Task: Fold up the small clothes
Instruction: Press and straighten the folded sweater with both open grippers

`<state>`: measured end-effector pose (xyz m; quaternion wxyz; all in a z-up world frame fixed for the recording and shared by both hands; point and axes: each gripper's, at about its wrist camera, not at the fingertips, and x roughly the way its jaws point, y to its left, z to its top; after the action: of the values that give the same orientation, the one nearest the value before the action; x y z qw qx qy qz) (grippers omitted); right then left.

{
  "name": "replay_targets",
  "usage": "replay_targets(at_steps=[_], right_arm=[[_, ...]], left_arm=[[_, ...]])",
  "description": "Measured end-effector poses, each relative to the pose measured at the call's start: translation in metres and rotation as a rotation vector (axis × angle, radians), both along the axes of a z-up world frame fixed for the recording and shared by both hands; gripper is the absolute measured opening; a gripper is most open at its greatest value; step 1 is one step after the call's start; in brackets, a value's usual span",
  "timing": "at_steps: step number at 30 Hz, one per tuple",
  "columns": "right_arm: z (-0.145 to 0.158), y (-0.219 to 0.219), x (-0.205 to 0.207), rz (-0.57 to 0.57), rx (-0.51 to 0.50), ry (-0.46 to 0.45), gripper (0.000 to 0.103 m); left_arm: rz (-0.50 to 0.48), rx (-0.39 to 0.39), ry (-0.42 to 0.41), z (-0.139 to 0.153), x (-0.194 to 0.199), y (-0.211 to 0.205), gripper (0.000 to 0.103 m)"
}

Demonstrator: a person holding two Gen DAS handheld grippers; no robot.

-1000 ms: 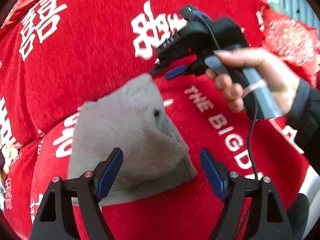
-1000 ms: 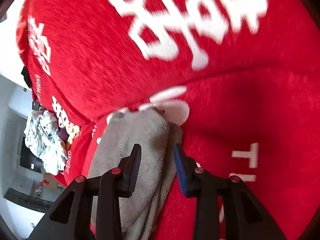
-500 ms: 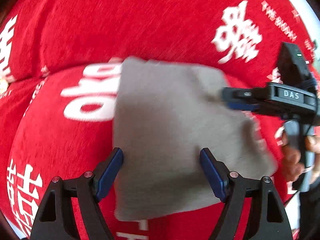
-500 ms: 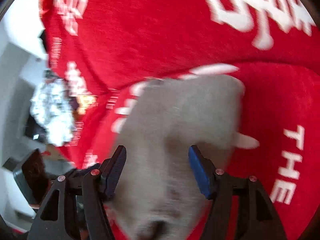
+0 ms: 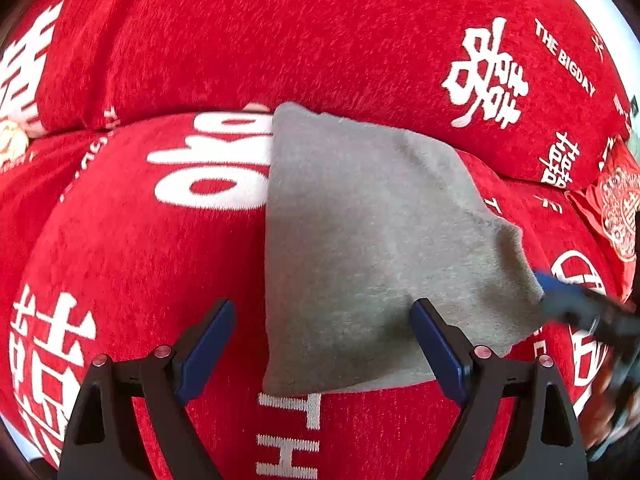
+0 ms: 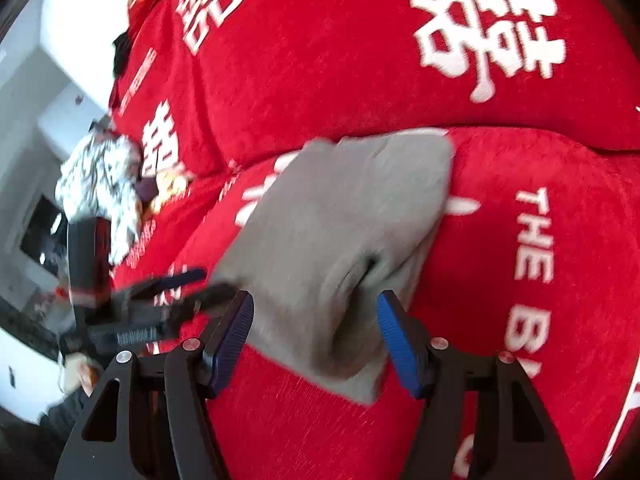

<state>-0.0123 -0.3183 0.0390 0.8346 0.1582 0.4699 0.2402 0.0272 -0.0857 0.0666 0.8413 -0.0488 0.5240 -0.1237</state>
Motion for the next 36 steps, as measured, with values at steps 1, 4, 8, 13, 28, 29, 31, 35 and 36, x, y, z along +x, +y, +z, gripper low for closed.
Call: replay_targets(at_steps=[1,4,8,13,28,29,31,35,36], right_arm=[[-0.009,0.006,-0.002,-0.003,-0.021,0.013,0.039],[-0.029,0.012,-0.008,-0.02,-0.089,0.063,0.007],[-0.04,0.005,-0.024,-0.068,-0.044,0.059,0.006],[-0.023,-0.004,-0.025,-0.112,-0.015,0.048,0.01],[0.005,0.032,0.005,-0.042,-0.179,-0.097,0.068],[-0.003,0.028,0.009,-0.054,-0.192,-0.072,0.066],[-0.014,0.016,0.011,-0.068,-0.136,-0.043,0.061],[0.002,0.009,0.006,-0.066,-0.108,-0.072,0.062],[0.01,0.008,0.007,-0.065,-0.109,-0.1,0.062]], left_arm=[[0.013,0.018,0.007,-0.004,0.002,0.002,0.09],[0.031,0.027,0.041,-0.018,0.001,0.013,0.09],[0.036,0.038,0.054,-0.029,-0.002,0.024,0.098],[0.024,0.045,0.012,-0.008,-0.008,0.025,0.098],[0.068,0.056,0.016,-0.011,0.034,0.018,0.101],[0.069,0.056,0.019,-0.014,0.034,0.02,0.103],[0.059,0.046,0.027,-0.018,0.034,0.022,0.103],[0.057,0.037,0.024,-0.007,0.039,0.02,0.103],[0.053,0.037,0.006,-0.001,0.044,0.017,0.103]])
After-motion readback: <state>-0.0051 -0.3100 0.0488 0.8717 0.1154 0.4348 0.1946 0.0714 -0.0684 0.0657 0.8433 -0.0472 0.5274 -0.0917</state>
